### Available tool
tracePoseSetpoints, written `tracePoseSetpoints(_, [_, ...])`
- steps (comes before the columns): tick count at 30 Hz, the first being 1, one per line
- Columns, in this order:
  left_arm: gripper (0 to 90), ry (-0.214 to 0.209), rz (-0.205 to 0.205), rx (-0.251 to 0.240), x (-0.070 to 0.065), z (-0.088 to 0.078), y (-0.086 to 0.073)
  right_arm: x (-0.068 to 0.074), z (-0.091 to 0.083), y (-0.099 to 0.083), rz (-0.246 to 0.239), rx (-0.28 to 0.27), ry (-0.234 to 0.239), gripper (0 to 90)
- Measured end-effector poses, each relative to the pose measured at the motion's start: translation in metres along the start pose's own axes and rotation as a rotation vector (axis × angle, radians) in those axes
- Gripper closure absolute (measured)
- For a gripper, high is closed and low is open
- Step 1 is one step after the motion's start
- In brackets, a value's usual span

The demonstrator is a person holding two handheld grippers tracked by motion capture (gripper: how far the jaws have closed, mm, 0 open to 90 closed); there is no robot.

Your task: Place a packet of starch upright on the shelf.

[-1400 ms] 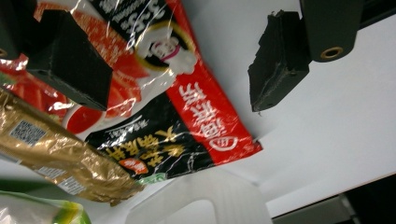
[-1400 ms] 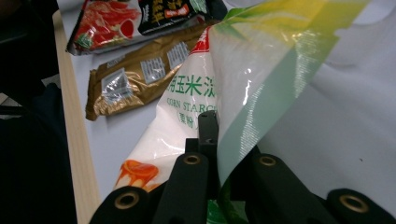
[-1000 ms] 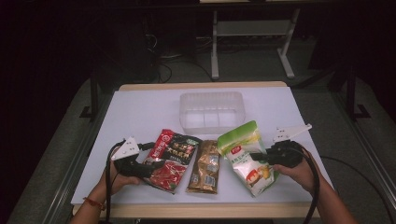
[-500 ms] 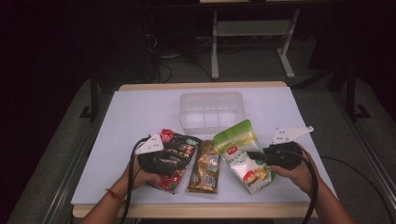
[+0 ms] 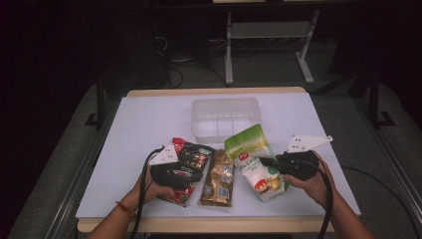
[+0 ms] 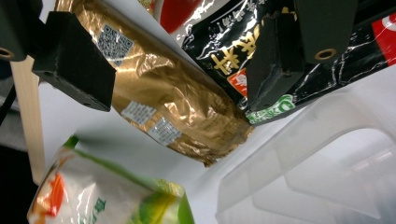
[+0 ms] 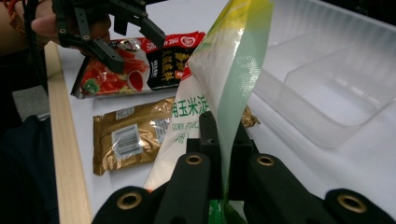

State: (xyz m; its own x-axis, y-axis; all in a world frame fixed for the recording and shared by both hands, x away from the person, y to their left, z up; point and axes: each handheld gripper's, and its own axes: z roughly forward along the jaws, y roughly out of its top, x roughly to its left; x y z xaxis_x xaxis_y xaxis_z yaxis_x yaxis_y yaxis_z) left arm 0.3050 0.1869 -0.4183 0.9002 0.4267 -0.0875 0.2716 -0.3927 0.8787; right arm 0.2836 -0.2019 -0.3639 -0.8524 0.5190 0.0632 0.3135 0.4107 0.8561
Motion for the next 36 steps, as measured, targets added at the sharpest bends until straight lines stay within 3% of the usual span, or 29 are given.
tracePoseSetpoints(7, [23.2, -0.046, 0.032, 0.000, -0.013, 0.016, 0.013, 0.004, -0.002, 0.009, -0.011, -0.057, -0.024, 88.7])
tracePoseSetpoints(12, [23.2, -0.041, 0.048, 0.012, -0.016, 0.014, 0.012, 0.006, 0.000, 0.014, -0.017, -0.076, -0.032, 88.7])
tracePoseSetpoints(15, [23.2, -0.020, 0.040, 0.010, -0.012, 0.001, 0.009, 0.005, 0.002, 0.017, -0.021, -0.084, -0.055, 88.6])
tracePoseSetpoints(20, [23.2, 0.043, 0.021, 0.010, -0.003, -0.034, -0.005, -0.001, 0.005, 0.025, -0.013, -0.134, -0.118, 88.7])
tracePoseSetpoints(21, [23.2, 0.043, 0.021, 0.010, -0.003, -0.034, -0.005, -0.001, 0.005, 0.025, -0.013, -0.134, -0.118, 88.7])
tracePoseSetpoints(22, [23.2, 0.079, 0.004, 0.002, 0.001, -0.050, -0.013, -0.005, 0.007, 0.031, -0.024, -0.148, -0.156, 88.7])
tracePoseSetpoints(25, [23.2, 0.112, -0.014, -0.006, 0.005, -0.065, -0.022, -0.011, 0.012, 0.038, -0.033, -0.170, -0.205, 88.7])
tracePoseSetpoints(27, [23.3, 0.158, -0.034, -0.023, 0.010, -0.082, -0.032, -0.015, 0.016, 0.044, -0.031, -0.187, -0.230, 88.7])
tracePoseSetpoints(32, [23.2, 0.218, -0.045, -0.025, 0.017, -0.096, -0.042, -0.028, 0.025, 0.060, -0.032, -0.218, -0.279, 88.7])
tracePoseSetpoints(36, [23.2, 0.231, -0.054, -0.025, 0.021, -0.098, -0.048, -0.039, 0.036, 0.075, -0.045, -0.232, -0.325, 88.7])
